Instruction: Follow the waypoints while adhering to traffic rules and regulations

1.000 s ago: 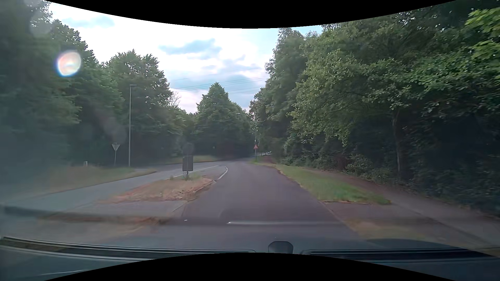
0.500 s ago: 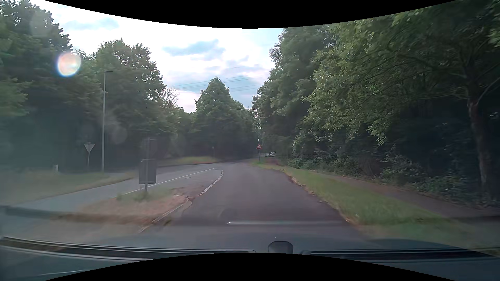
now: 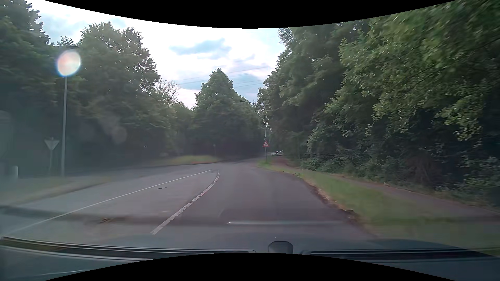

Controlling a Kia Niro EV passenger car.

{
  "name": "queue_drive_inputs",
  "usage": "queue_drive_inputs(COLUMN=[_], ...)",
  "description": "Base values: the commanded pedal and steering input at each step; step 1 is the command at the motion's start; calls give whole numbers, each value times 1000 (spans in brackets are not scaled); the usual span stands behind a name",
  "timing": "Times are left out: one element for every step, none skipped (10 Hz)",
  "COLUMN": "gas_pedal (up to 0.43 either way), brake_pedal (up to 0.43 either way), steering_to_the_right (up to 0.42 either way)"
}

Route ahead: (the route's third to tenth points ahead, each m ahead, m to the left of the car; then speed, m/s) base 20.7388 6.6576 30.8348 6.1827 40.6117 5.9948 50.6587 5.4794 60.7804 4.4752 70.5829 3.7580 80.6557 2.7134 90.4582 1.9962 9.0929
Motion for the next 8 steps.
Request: queue_drive_inputs(gas_pedal=[87, 87, 79, 79, 79, 79, 79, 79], brake_pedal=[0, 0, 0, 0, 0, 0, 0, 0], steering_to_the_right=[-47, -48, -48, -48, -48, -48, -49, -49])
